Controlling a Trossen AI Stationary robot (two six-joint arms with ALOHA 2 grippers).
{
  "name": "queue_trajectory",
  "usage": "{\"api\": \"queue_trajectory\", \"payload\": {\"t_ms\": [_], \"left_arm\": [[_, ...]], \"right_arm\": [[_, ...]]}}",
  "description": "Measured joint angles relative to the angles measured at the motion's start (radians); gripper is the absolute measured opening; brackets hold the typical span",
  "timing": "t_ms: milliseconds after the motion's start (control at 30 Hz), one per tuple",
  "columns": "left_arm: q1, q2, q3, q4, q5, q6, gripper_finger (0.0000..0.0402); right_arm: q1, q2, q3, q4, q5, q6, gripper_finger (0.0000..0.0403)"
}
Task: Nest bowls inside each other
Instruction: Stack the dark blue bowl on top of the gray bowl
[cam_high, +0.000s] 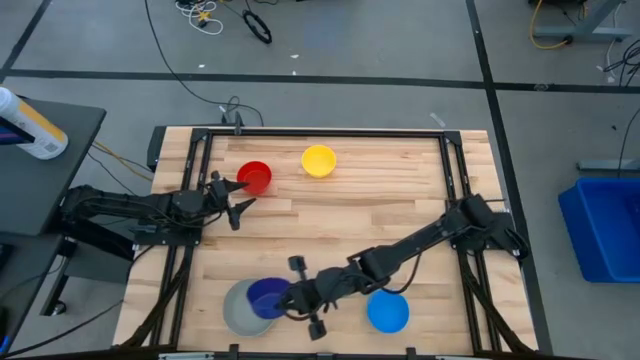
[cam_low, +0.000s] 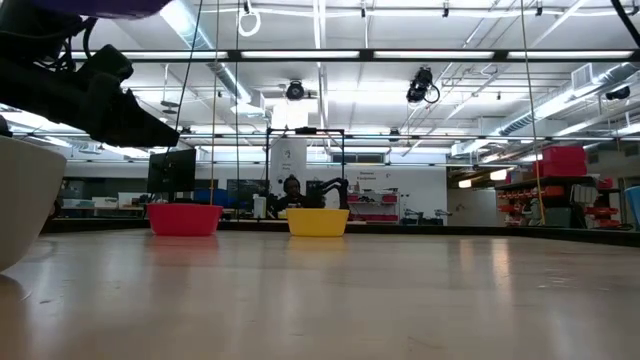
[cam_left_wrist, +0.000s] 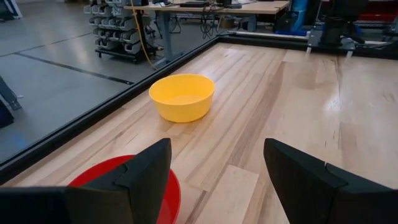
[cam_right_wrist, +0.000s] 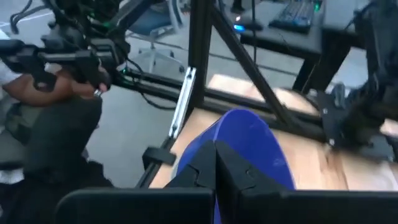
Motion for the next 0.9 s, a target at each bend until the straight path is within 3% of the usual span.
{"api": "queue_trajectory", "payload": {"t_ms": [600, 900], "left_arm": [[0.000, 0.000, -0.003, 0.019, -0.001, -0.011, 0.0263], [0.000, 0.000, -0.003, 0.019, -0.003, -0.011, 0.0263]], "right_arm": [[-0.085, 0.261, 0.058, 0.238, -0.184, 0.016, 0.0000], [-0.102, 0.294, 0.058, 0.246, -0.312, 0.071, 0.0000]]}}
